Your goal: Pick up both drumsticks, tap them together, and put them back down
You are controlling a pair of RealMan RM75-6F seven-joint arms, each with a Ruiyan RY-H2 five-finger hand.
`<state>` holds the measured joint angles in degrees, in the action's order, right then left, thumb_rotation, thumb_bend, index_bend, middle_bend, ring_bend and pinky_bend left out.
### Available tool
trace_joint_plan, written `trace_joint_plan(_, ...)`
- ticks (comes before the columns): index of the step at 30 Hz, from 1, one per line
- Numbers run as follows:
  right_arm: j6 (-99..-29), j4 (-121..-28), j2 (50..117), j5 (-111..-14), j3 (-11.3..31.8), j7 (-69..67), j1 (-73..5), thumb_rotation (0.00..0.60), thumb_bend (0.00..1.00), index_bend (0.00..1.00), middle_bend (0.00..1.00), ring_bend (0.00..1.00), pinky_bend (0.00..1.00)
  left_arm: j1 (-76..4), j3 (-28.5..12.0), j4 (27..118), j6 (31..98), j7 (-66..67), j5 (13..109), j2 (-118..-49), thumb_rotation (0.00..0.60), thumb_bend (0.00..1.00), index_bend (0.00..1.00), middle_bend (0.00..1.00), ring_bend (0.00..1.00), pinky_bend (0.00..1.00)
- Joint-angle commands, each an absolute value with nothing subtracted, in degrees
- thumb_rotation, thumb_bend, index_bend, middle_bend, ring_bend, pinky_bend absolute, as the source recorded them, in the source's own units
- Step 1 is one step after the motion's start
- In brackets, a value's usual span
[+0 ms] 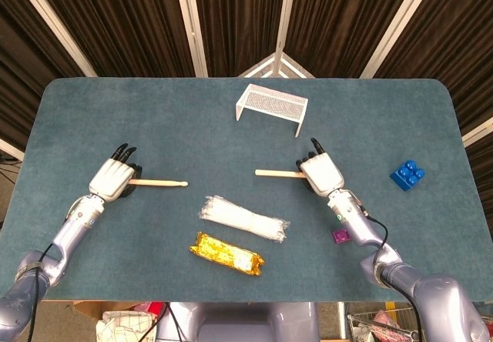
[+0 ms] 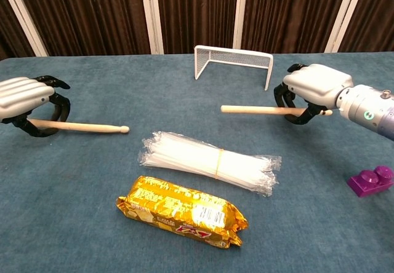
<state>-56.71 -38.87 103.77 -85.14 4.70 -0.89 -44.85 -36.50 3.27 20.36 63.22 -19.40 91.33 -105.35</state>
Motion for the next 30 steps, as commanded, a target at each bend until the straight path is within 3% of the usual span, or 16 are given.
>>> trace_joint_plan(1,-55.9,-38.5,103.8,-84.8,4.7,-0.3,-44.8,0.6,0.47,0.71,0.62,0.4,0.08,-36.5,3.5,20.1,62.6,-19.8,91.4,-105.4,0.6,0.5,0.46,0.46,0.07,0.0)
trace_joint_plan(5,-52.9,-40.0,103.1,-82.7,5.4,1.7,-44.6,0.6,0.47,0.61,0.55,0.38,0.08,-36.7,3.8,20.4,59.9,-19.4,91.3,-104.7,0.6,0.5,0.33,0.3,0.02,0.0)
trace_joint_plan(10,-49.4,-43.3,101.5,-79.5,6.8,5.9,-44.4,0.6,0.46,0.52,0.48,0.34,0.06,-37.0,3.0,23.6,57.6,-18.2,90.1,-102.8,0.6,0.49,0.23,0.21,0.0,0.0)
trace_joint_plan(16,-46.8,-47.5,99.8,-74.1,9.4,12.3,-43.9,0.6,0.47,0.34,0.4,0.29,0.05,-36.8,2.0,32.3,57.6,-16.2,89.1,-97.5,0.6,0.48,0.1,0.06,0.0,0.0)
trace_joint_plan(22,-46.8,-53.3,96.8,-67.3,13.1,18.2,-43.0,0.6,0.46,0.23,0.35,0.27,0.05,-35.7,-1.8,51.5,61.7,-16.3,86.1,-86.4,0.6,0.47,0.04,0.0,0.0,0.0)
trace_joint_plan(26,-47.9,-58.2,93.9,-61.7,15.8,23.2,-42.5,0.6,0.45,0.14,0.25,0.21,0.04,-34.3,-4.2,67.0,64.1,-12.6,83.7,-76.8,0.6,0.41,0.03,0.0,0.0,0.0)
trace_joint_plan(30,-50.5,-64.8,90.2,-57.2,18.0,25.8,-41.2,0.6,0.37,0.07,0.14,0.16,0.01,-31.6,-4.7,81.0,66.6,-5.8,81.3,-67.8,0.6,0.33,0.03,0.0,0.0,0.0)
